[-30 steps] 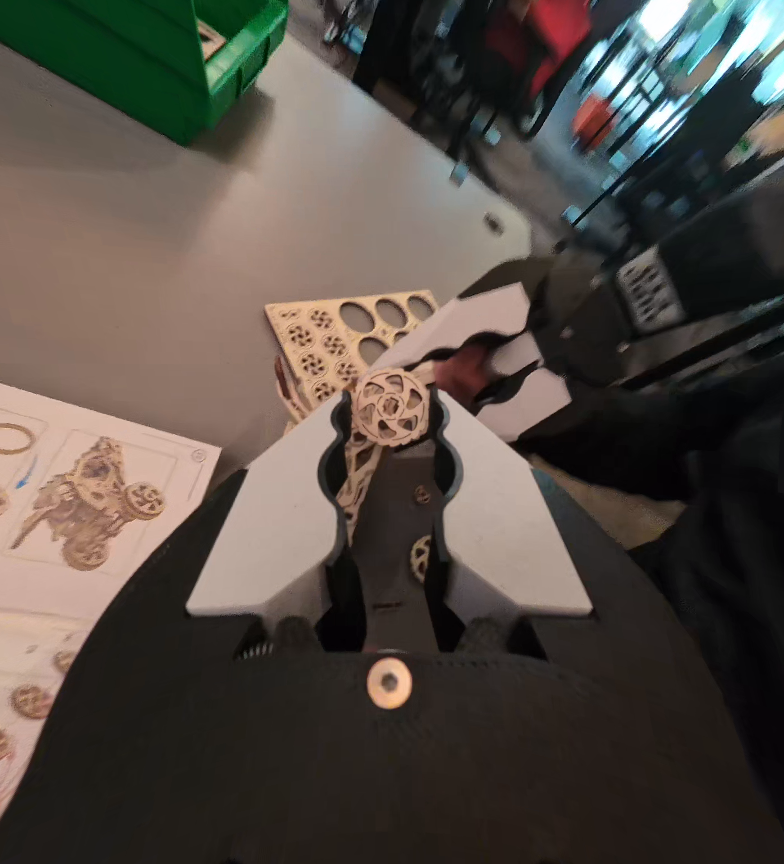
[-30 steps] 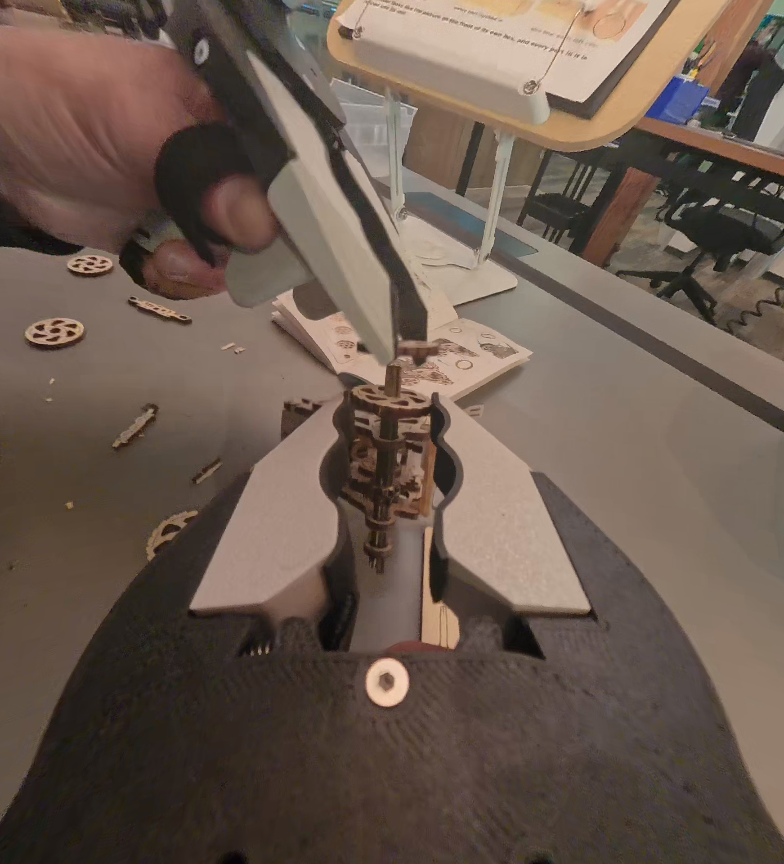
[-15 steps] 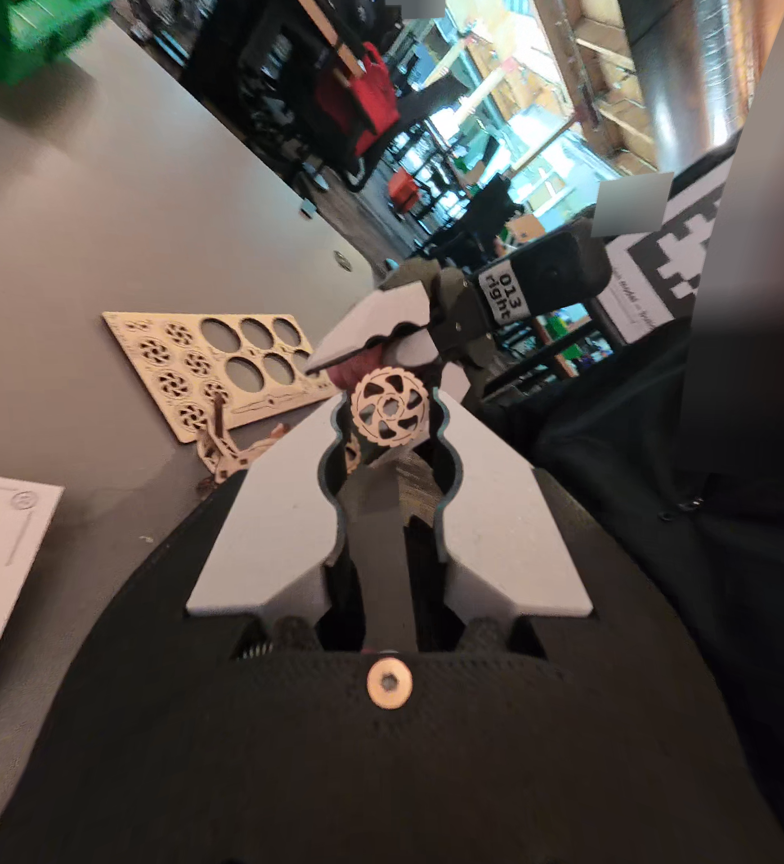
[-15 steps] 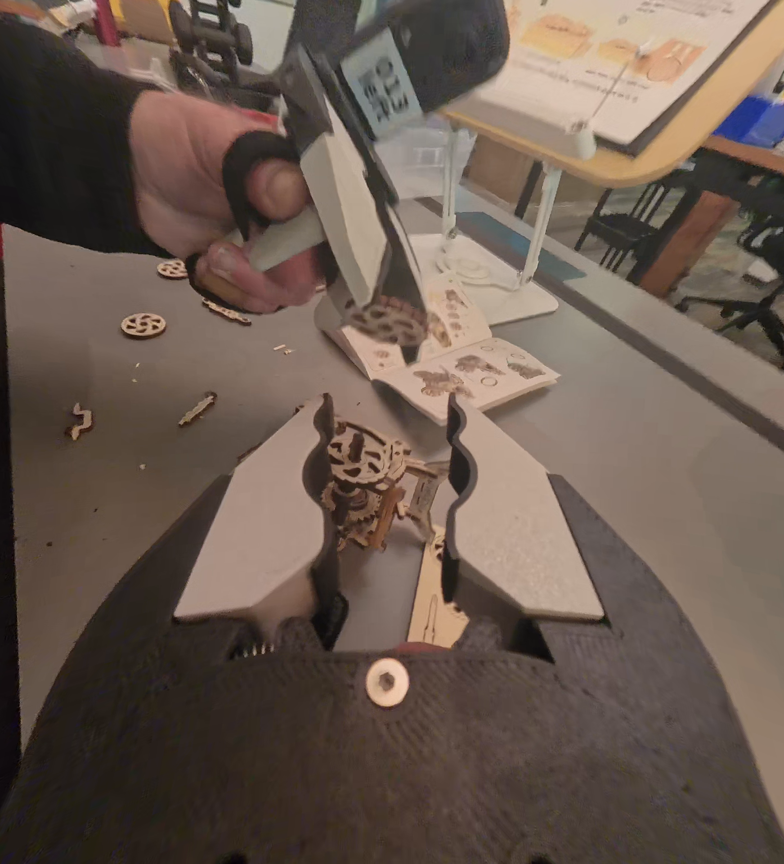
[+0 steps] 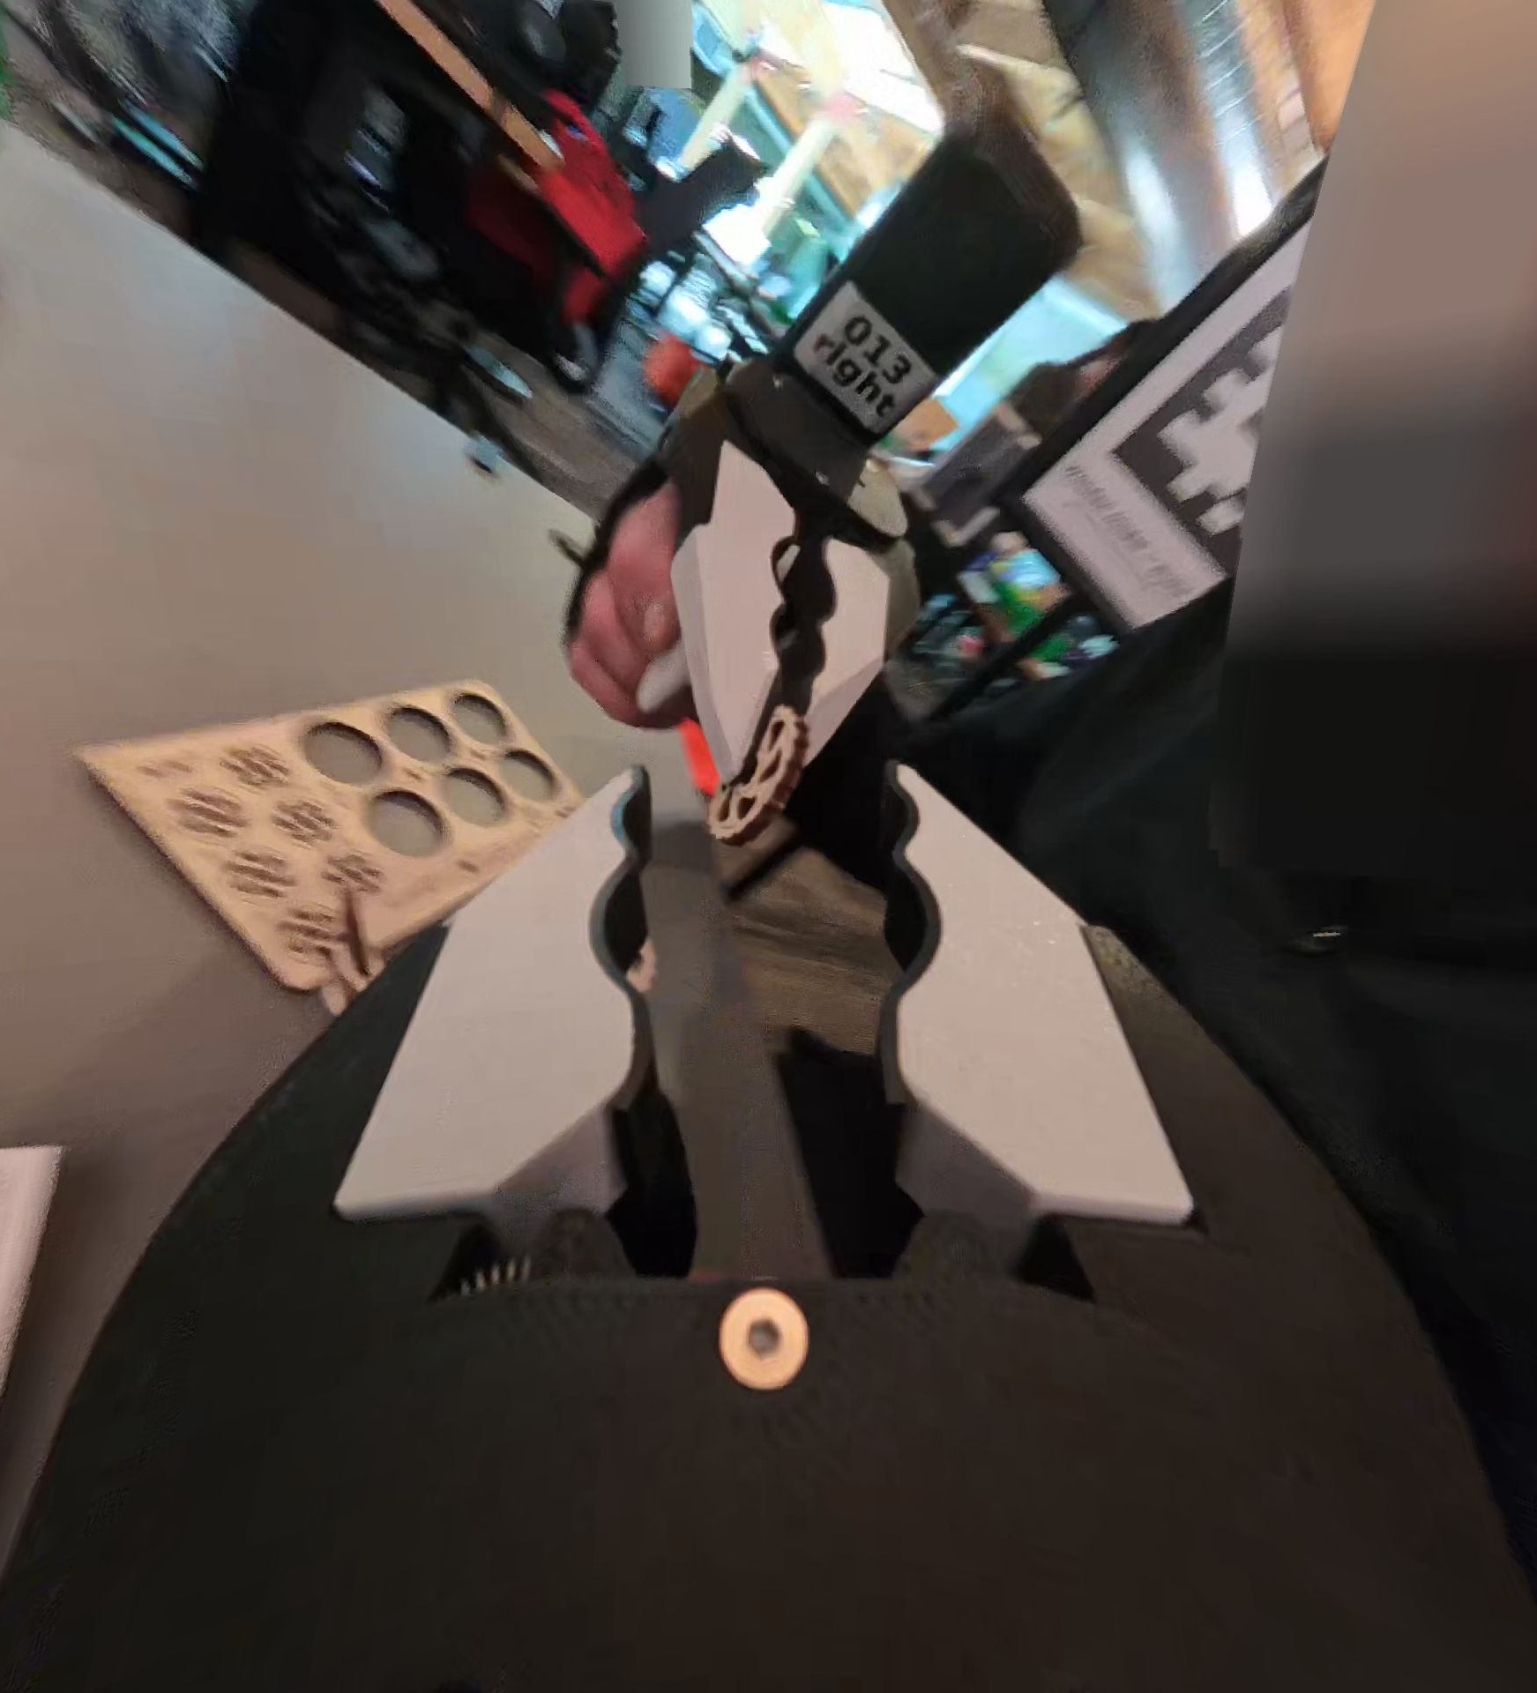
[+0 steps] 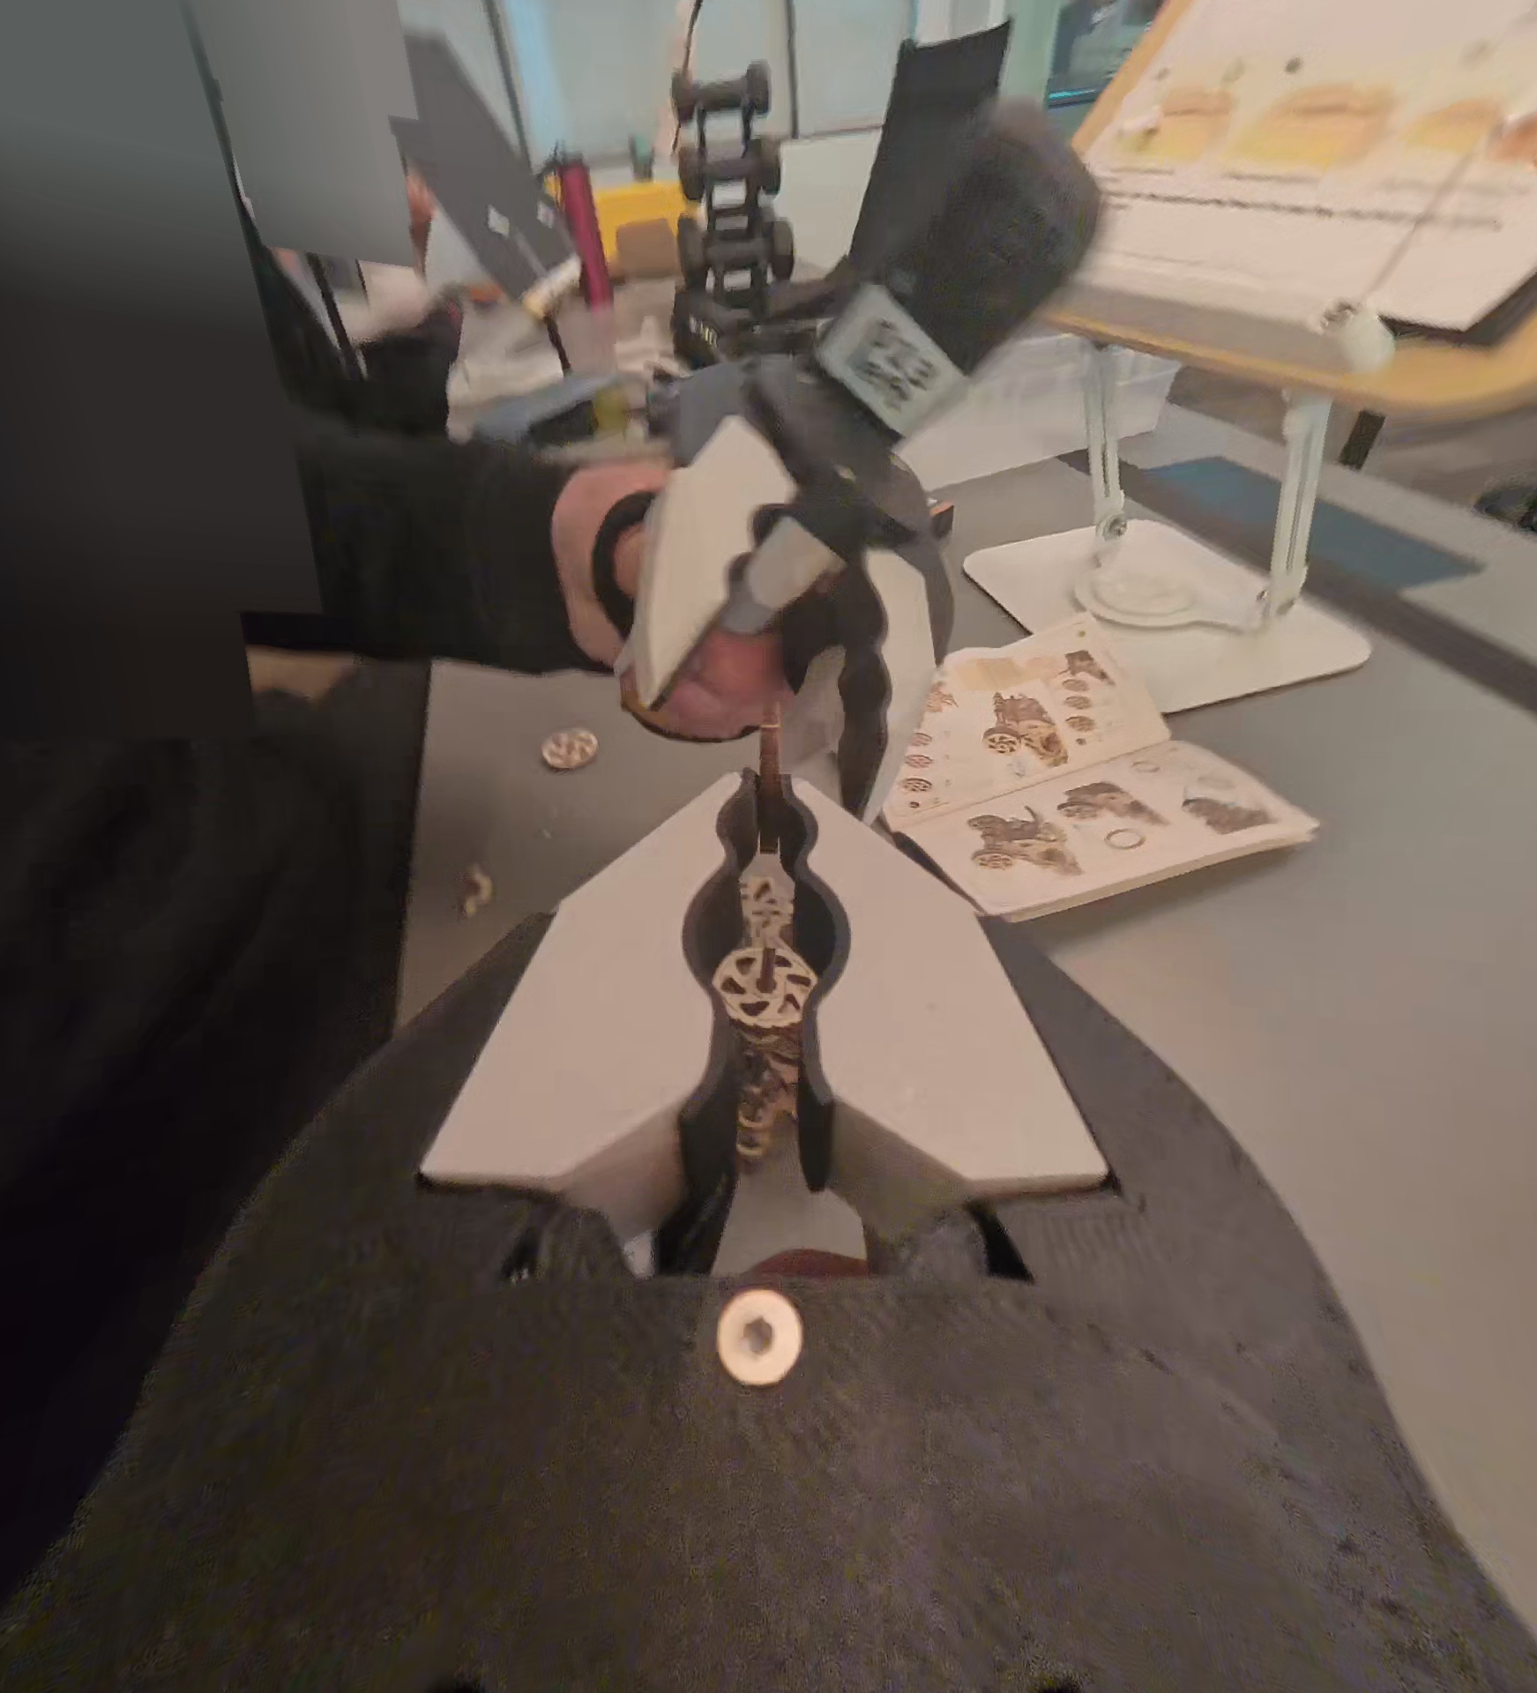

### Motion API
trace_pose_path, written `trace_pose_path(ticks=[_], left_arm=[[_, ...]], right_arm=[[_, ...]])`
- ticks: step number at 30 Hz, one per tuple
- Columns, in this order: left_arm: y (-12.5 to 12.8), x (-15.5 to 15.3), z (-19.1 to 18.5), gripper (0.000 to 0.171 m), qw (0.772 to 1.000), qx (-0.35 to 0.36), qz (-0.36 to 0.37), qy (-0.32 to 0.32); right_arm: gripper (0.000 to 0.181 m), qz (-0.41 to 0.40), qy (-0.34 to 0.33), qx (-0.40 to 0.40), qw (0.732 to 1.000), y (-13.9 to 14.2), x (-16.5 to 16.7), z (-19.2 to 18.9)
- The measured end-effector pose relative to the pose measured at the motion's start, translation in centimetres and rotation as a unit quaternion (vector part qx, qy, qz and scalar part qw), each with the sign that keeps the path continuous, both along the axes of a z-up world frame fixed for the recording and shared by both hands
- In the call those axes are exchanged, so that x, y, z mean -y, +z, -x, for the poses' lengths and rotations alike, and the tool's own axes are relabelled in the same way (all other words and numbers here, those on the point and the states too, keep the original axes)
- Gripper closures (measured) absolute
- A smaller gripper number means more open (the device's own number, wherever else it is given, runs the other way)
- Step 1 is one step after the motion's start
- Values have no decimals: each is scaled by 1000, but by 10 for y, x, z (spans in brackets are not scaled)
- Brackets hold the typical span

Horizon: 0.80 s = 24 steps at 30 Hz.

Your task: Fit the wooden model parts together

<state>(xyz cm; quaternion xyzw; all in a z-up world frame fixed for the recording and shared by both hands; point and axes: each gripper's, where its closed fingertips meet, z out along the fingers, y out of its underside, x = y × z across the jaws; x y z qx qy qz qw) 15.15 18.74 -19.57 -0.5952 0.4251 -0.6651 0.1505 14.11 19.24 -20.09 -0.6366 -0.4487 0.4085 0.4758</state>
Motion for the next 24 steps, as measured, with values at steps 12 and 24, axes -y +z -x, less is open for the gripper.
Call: trace_pose_path(ticks=[12,24], left_arm=[[-23,-12,-8,134,769,-177,-599,138],[-54,0,-7,139,864,-220,-440,109]], right_arm=[[181,317,8,-185,930,-5,0,1],[168,273,-86,-150,946,-32,-16,-36]])
